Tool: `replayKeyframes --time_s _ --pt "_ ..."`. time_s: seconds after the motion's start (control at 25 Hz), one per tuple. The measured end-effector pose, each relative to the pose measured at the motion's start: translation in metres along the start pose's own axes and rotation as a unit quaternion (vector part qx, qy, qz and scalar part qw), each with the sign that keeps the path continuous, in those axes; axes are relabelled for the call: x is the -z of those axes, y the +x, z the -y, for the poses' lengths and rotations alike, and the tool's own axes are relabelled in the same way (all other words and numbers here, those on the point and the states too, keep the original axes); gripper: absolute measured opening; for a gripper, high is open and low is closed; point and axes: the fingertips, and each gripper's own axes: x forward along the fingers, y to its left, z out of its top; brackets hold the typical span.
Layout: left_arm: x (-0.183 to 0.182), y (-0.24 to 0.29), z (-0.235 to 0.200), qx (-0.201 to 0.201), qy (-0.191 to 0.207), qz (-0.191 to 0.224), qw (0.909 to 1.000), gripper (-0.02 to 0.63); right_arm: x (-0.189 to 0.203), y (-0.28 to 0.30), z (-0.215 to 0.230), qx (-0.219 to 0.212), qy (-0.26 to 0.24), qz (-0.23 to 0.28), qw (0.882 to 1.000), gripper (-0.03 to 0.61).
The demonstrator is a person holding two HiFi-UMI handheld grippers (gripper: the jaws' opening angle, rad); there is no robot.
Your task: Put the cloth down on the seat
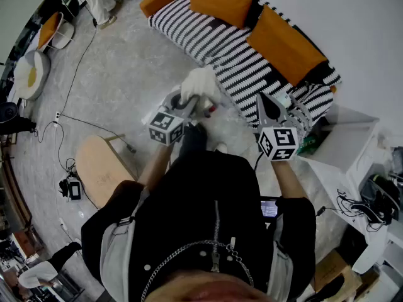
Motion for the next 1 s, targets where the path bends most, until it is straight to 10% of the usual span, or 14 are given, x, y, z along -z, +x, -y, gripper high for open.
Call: replayKeyframes --time_s 1.0 --pt "0.016 -0.023 -0.005 -0.001 -0.016 -0.003 0.9999 0.083 0.016 0.008 -0.034 -0.046 0.022 -0.018 0.999 0.003"
